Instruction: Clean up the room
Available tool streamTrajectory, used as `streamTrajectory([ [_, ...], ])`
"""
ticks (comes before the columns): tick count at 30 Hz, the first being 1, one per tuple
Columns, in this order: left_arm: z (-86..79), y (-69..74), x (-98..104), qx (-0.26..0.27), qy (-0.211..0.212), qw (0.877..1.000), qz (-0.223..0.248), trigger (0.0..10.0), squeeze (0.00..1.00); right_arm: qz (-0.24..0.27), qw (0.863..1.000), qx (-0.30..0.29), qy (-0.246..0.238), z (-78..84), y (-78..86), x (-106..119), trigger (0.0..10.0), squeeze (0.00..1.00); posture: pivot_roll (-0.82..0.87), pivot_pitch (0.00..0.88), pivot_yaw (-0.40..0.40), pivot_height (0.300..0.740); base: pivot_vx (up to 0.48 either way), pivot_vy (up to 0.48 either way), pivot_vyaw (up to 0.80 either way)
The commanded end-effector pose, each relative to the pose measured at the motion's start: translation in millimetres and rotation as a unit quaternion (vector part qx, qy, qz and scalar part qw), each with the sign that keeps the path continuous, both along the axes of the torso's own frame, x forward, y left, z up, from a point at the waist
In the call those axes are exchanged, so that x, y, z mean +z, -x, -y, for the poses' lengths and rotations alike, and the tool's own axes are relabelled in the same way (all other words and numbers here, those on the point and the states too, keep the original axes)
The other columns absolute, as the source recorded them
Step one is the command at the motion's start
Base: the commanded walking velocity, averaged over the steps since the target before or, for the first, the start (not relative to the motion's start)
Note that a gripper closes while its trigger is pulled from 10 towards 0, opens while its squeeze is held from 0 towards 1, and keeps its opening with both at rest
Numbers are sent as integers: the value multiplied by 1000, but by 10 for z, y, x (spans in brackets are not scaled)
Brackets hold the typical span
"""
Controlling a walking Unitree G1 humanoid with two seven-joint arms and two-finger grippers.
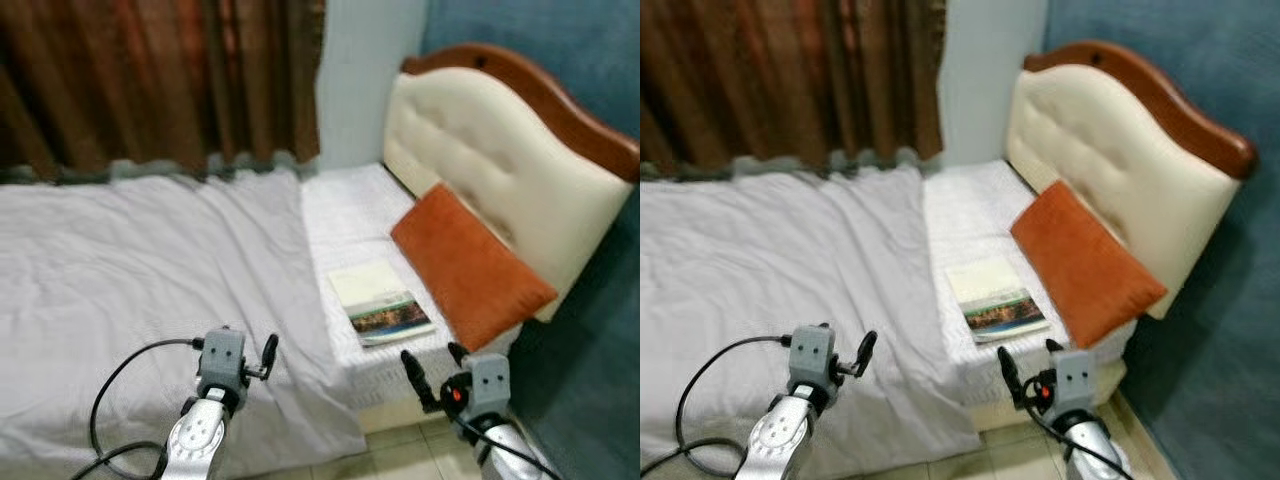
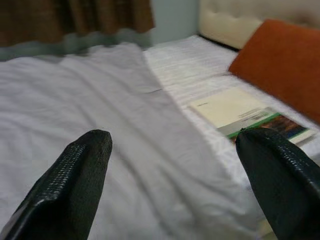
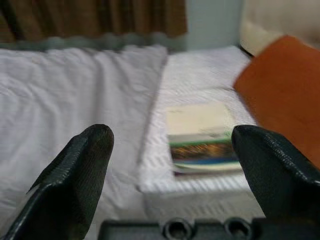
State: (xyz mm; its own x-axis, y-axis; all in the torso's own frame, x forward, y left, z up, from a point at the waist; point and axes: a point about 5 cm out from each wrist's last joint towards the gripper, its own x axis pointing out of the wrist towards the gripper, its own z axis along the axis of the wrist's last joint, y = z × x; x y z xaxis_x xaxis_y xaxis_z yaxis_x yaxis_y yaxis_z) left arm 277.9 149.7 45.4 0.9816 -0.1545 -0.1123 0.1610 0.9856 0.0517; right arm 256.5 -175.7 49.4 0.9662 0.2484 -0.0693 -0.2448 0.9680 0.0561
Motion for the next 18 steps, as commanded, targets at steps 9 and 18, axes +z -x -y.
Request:
streamTrajectory([
  [9, 74, -76, 56, -11, -4, 1000, 5, 10000, 0, -19, 1000, 7, 4, 15, -4, -39, 10000, 0, -29, 0, -28, 740, 480, 0, 140],
  [18, 115, -63, 46, -14, 3, 1000, 2, 10000, 0, -25, 999, 35, -3, -29, 39, -47, 10000, 0, -33, 0, -24, 740, 480, 0, 360],
])
